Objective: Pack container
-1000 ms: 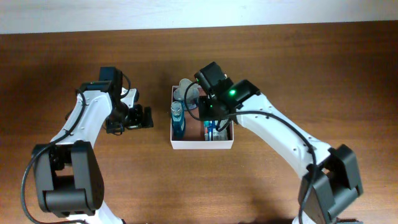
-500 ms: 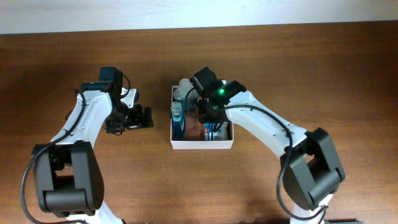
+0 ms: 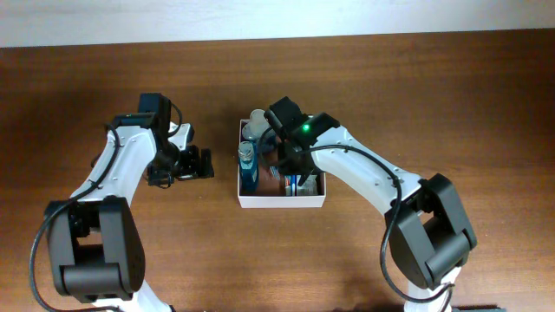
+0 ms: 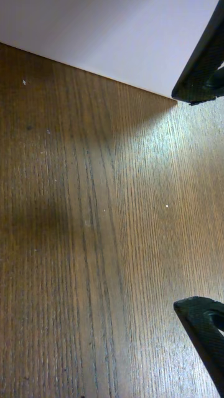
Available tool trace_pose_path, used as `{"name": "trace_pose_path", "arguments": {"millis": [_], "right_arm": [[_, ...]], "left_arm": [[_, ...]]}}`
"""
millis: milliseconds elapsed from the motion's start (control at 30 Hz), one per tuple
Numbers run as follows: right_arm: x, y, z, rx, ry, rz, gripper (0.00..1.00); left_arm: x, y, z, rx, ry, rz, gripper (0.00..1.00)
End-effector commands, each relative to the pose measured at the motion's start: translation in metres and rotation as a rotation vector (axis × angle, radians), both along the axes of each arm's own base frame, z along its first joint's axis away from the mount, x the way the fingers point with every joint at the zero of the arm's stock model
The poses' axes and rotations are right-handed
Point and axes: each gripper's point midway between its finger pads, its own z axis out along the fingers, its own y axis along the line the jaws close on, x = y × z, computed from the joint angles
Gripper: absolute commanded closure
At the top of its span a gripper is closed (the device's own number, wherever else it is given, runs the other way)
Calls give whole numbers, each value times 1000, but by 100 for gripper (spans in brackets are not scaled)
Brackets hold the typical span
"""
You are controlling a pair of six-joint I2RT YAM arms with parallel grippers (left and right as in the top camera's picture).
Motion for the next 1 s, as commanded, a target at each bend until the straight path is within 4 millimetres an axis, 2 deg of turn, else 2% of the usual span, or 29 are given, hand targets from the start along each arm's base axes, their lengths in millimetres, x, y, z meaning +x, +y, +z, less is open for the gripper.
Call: {"name": "trace_pose_path", "arguments": {"millis": [0, 100, 133, 200, 233, 267, 333, 467, 600, 733, 967], "right_arm": [[8, 0, 58, 52, -137, 6, 59], [6, -3, 104, 107, -234, 2, 58], [2, -7, 130, 139, -288, -1, 57], [-7, -13, 161, 171, -346, -4, 56], [-18, -22, 188, 198, -395, -8, 55], [-27, -29, 204, 212, -425, -11, 55], [-44, -43, 230, 234, -474, -18, 53], [-90, -76, 278, 289, -571, -27, 52], [-136, -115, 310, 320, -670, -52, 50], [-183, -149, 332, 377, -770, -66, 43], [-255, -199, 342, 456, -915, -59, 40]], "left_arm": [[-1, 2, 1, 0, 0, 7, 1], [-1, 2, 1, 0, 0, 7, 1], [-1, 2, 1, 0, 0, 7, 1], [-1, 2, 1, 0, 0, 6, 1], [-1, 2, 1, 0, 0, 7, 1], [-1, 2, 1, 0, 0, 7, 1], [-1, 2, 1, 0, 0, 7, 1], [-1, 2, 1, 0, 0, 7, 1], [-1, 2, 1, 0, 0, 7, 1], [-1, 2, 1, 0, 0, 7, 1], [-1, 2, 1, 0, 0, 7, 1]]}}
